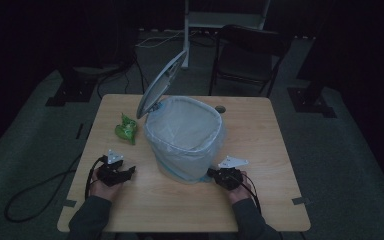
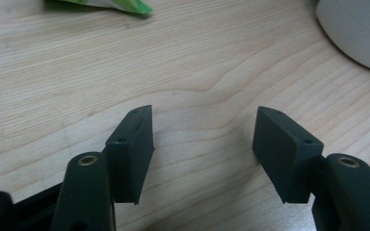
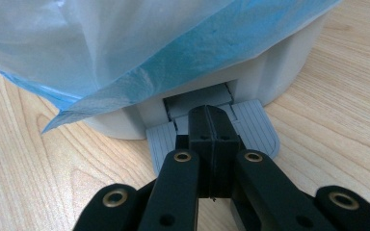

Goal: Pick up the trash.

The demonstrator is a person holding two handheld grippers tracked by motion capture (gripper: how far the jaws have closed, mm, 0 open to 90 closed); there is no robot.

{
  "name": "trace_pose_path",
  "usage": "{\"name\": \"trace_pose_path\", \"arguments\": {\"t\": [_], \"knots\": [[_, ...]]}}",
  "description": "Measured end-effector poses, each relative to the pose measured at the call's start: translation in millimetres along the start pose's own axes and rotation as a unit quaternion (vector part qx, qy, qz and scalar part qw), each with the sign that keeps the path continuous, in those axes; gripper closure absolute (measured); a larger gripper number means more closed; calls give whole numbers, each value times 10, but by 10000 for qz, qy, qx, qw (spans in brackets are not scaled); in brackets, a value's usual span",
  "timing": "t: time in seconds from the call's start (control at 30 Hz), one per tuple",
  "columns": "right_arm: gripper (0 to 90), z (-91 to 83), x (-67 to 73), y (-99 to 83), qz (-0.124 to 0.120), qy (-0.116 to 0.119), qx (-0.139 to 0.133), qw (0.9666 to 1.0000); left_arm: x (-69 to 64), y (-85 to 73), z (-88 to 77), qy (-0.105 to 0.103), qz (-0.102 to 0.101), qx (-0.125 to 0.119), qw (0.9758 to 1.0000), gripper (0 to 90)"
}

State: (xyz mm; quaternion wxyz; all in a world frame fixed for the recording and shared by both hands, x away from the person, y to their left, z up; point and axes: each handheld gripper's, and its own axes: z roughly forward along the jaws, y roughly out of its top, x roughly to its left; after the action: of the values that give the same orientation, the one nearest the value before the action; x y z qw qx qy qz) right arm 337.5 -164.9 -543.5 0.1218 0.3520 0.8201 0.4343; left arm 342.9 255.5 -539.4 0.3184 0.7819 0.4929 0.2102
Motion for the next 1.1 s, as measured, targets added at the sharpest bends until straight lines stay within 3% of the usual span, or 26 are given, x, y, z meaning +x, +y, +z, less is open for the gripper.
{"name": "trace_pose_path", "arguments": {"t": [0.23,0.33,0.6,0.7,1.1], "knots": [[900,0,-3,-3,20,7,-11,10000,-3,34,-40,60,-61,-123,9999,402],[900,-1,-7,-7,39,20,-24,10000,-28,64,-48,174,8,-97,9998,402],[900,-1,-7,-12,73,22,-45,10000,-24,135,-93,190,90,-211,9996,365],[900,0,-7,-12,77,23,-44,10000,12,190,-103,219,14,-252,9994,366],[900,0,-10,-11,75,35,-40,10000,182,503,-125,515,20,-351,9981,373]]}}
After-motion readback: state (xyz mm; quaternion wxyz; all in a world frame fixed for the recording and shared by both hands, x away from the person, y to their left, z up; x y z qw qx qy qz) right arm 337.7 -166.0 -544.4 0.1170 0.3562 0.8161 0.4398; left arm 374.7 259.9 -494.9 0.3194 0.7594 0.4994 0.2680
